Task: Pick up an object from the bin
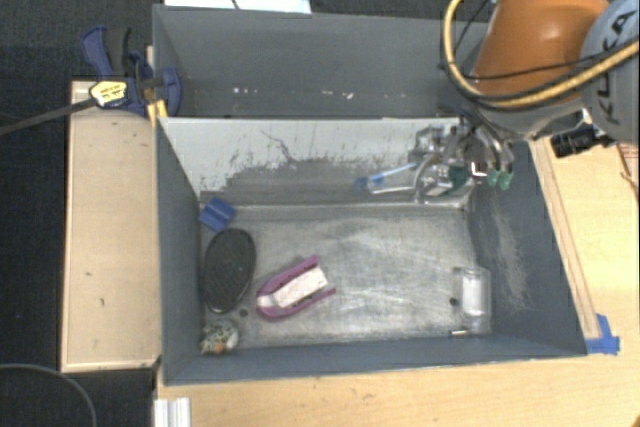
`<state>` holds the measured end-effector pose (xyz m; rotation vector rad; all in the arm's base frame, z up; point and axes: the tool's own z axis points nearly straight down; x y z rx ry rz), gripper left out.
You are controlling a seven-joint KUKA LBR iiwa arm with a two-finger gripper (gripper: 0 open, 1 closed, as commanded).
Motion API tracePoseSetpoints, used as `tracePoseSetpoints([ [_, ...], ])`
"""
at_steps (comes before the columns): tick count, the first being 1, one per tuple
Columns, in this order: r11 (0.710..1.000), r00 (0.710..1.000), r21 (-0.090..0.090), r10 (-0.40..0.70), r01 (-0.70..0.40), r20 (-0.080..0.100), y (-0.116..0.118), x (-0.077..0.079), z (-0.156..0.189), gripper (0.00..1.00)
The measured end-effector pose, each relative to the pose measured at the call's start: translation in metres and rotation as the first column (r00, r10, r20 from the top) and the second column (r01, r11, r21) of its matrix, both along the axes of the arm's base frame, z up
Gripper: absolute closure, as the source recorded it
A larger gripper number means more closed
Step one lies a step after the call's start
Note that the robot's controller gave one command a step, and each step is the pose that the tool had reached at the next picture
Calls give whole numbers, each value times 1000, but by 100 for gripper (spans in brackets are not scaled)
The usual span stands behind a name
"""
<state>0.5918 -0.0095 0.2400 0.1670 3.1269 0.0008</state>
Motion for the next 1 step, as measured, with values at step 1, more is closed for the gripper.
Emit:
tracePoseSetpoints([
  [1, 950, 950, 1, 313, -313, -10, 35, -19, -4, 100],
])
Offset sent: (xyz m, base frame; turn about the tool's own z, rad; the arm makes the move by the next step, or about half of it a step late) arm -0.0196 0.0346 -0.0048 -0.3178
